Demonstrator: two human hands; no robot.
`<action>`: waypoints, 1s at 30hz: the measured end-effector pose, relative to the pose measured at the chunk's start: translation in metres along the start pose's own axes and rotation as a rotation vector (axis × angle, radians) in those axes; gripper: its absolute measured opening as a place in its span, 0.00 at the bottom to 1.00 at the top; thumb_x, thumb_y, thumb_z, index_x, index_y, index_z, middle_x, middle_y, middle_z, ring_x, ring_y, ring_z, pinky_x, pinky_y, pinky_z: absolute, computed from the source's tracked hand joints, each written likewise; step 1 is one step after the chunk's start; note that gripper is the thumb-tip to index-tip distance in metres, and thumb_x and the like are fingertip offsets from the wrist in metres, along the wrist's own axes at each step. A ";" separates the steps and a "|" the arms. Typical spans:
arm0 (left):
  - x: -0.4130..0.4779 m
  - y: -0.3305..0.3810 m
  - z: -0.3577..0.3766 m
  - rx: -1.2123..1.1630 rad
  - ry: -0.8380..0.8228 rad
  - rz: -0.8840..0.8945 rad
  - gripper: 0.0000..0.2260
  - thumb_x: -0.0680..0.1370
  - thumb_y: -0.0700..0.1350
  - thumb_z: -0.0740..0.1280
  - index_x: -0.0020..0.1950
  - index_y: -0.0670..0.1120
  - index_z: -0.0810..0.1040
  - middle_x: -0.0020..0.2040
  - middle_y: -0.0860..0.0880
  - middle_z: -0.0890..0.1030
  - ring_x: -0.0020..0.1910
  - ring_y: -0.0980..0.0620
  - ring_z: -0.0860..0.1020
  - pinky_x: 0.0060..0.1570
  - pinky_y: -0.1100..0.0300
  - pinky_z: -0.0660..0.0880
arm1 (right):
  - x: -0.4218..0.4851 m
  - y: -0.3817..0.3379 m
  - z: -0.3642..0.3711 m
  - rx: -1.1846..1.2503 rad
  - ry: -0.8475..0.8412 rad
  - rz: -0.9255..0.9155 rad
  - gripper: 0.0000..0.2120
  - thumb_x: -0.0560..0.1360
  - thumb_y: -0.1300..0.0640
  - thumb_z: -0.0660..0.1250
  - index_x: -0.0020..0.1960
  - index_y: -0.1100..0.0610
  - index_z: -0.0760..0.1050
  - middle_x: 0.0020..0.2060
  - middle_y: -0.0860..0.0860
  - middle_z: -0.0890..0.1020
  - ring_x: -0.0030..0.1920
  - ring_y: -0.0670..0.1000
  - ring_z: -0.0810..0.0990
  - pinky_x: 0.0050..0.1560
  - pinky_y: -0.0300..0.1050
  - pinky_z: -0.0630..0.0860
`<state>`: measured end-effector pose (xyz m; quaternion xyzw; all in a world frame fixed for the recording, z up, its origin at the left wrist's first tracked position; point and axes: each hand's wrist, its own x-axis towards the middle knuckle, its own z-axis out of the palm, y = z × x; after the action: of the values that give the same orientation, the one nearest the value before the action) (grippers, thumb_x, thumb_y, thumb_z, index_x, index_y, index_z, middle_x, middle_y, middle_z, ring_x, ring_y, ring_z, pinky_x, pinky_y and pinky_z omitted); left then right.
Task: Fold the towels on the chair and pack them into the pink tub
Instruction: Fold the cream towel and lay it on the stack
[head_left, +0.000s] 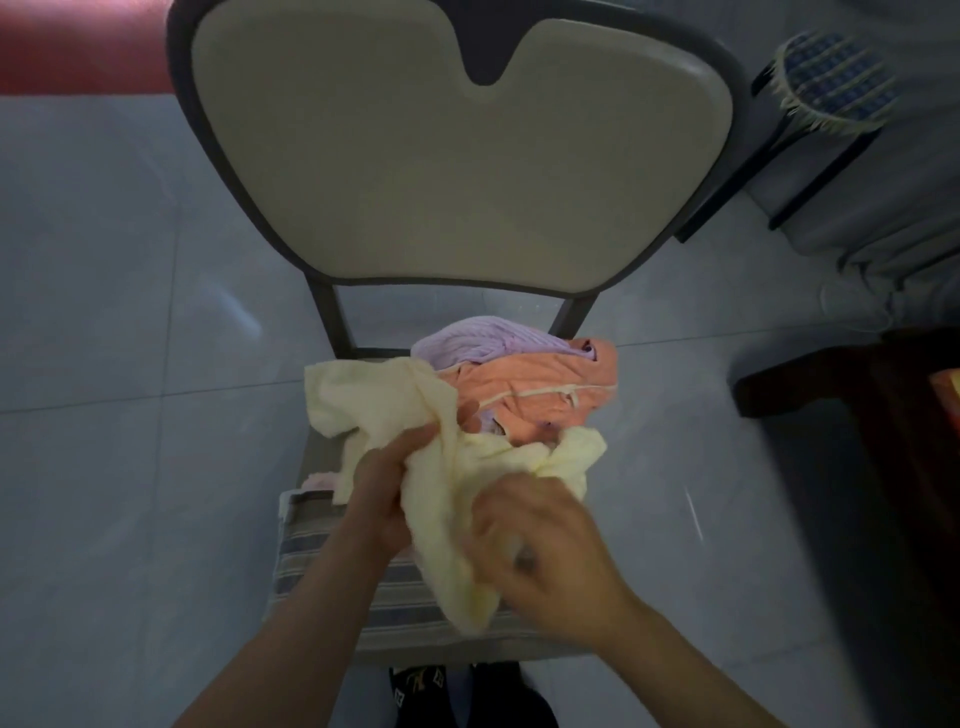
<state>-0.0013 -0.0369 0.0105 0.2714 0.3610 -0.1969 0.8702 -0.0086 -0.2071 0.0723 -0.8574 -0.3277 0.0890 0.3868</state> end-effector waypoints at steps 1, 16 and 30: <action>-0.001 0.000 -0.004 0.038 0.027 0.019 0.17 0.73 0.46 0.68 0.60 0.41 0.80 0.54 0.40 0.83 0.51 0.42 0.82 0.46 0.48 0.80 | 0.004 0.008 -0.004 0.044 0.112 0.120 0.10 0.76 0.49 0.65 0.40 0.54 0.76 0.39 0.45 0.80 0.42 0.46 0.77 0.43 0.46 0.74; -0.038 0.039 0.009 0.479 0.044 0.088 0.21 0.71 0.52 0.71 0.62 0.52 0.74 0.54 0.48 0.83 0.52 0.47 0.82 0.44 0.51 0.80 | 0.079 0.027 -0.001 0.415 0.144 0.570 0.09 0.75 0.58 0.67 0.40 0.63 0.73 0.33 0.53 0.74 0.34 0.49 0.74 0.39 0.45 0.72; -0.106 0.125 0.014 0.532 -0.256 0.453 0.38 0.59 0.43 0.81 0.66 0.52 0.70 0.61 0.46 0.79 0.59 0.46 0.79 0.52 0.51 0.79 | 0.111 -0.007 -0.134 0.767 0.673 0.446 0.11 0.68 0.59 0.66 0.30 0.53 0.68 0.29 0.49 0.66 0.33 0.48 0.63 0.35 0.42 0.61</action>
<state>0.0029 0.0667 0.1385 0.5342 0.1164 -0.1183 0.8289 0.1272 -0.2145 0.1802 -0.6848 0.0590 0.0030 0.7263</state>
